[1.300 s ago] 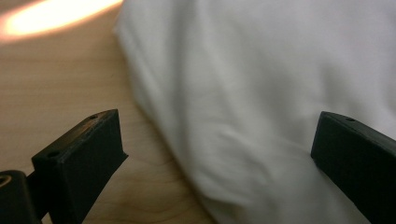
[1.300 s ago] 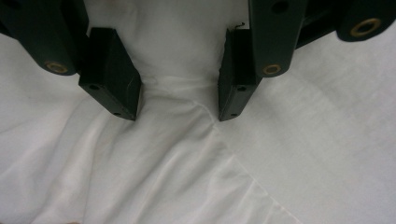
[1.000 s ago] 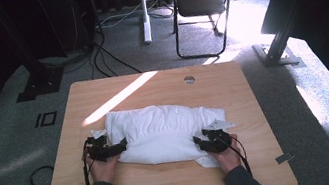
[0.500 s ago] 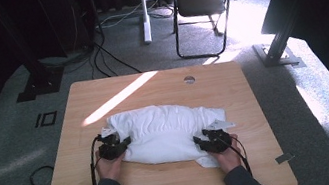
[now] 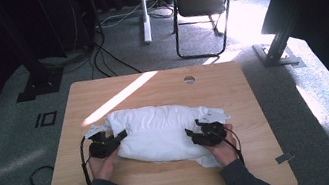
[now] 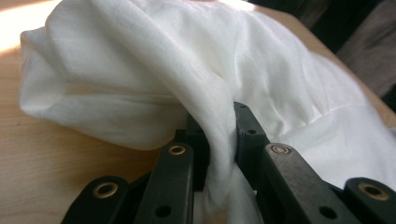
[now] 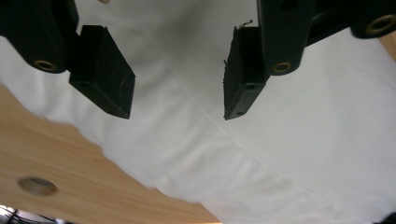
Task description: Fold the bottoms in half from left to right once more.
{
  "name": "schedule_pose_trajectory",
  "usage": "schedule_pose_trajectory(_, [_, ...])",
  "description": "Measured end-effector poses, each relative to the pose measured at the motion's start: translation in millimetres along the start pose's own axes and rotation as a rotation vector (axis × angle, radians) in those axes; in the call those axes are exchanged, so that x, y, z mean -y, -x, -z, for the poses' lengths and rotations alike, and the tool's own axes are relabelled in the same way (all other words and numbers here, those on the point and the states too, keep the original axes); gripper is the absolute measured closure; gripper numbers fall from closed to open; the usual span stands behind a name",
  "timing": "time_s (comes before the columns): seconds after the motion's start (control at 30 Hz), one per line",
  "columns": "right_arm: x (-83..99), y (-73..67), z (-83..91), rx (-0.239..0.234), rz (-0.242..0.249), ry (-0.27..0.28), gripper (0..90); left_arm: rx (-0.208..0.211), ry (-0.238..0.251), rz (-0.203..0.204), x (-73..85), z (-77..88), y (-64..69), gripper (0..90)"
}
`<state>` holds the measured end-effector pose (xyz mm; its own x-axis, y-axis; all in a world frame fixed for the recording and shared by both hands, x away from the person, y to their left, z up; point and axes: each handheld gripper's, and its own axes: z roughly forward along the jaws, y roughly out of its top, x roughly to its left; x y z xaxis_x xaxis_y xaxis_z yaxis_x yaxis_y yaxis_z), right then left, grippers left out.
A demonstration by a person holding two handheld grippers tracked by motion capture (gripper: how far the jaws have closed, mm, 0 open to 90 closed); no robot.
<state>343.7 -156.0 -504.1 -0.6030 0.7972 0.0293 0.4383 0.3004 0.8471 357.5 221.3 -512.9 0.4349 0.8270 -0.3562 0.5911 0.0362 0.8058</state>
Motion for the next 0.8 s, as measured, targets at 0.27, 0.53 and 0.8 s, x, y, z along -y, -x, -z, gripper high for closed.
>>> schedule_pose_trajectory(0.27, [0.7,-20.5,-61.6,-0.012,0.045,-0.177,40.3,0.110,0.079,-0.003,-23.5,12.2,15.8,82.6])
schedule_pose_trajectory(0.53, [4.4,-40.8,-79.6,-0.020,0.034,-0.161,41.9,0.203,0.137,-0.051,-48.5,11.7,47.4,83.1])
schedule_pose_trajectory(0.8, [-4.2,-58.6,-86.2,-0.110,0.013,-0.130,41.0,0.196,0.119,-0.131,-54.3,0.3,65.5,83.0])
